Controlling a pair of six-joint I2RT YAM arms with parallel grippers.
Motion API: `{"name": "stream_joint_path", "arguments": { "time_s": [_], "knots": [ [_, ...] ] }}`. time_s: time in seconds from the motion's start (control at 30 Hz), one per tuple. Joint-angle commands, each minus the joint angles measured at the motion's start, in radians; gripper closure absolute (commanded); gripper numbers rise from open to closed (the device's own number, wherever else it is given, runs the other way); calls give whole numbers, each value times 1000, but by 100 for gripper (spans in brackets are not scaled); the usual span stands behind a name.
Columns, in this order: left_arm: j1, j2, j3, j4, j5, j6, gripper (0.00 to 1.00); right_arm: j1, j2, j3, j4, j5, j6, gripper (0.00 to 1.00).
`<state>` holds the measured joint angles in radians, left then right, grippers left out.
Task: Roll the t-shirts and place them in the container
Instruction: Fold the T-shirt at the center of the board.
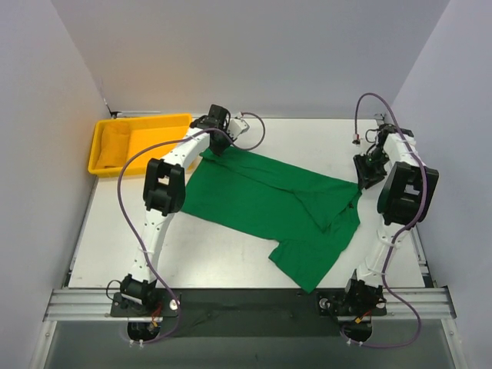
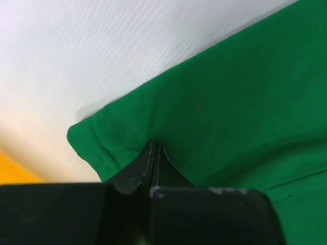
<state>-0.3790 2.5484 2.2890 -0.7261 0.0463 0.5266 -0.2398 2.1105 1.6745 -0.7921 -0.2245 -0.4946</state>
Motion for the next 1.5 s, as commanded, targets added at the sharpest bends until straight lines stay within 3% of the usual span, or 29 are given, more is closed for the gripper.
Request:
{"name": "stream_joint_path", "arguments": {
  "time_s": [0.0,0.4,0.53,0.63,0.93,1.0,1.1,1.17,1.27,1.47],
  "knots": [
    [-4,7,-2,-22,-13,-53,100,-24,31,39,-73,-10,13,73],
    [-14,-14,-40,-18,-22,-76,100,-9,111,85,-73,39,1,72],
    [-15,-23,-56,-24,-28,-79,100,13,123,94,-73,125,-2,93],
    [-14,-36,-72,-26,-39,-80,100,17,126,96,-70,190,14,100],
    [-3,-73,-102,-38,-71,-126,100,37,94,111,-44,310,76,100],
    [-4,-89,-86,-41,-46,-141,100,36,65,135,-45,283,91,100],
    [-8,-111,-36,-58,49,-155,100,42,0,151,-48,232,137,92],
    [-9,-125,-16,-49,82,-166,100,57,-45,152,-62,130,149,91],
    [-15,-145,-16,-22,83,-169,100,97,-55,142,-79,105,148,91],
    [-20,-131,-16,-24,40,-143,100,158,-15,143,-82,212,117,91]
  ]
}}
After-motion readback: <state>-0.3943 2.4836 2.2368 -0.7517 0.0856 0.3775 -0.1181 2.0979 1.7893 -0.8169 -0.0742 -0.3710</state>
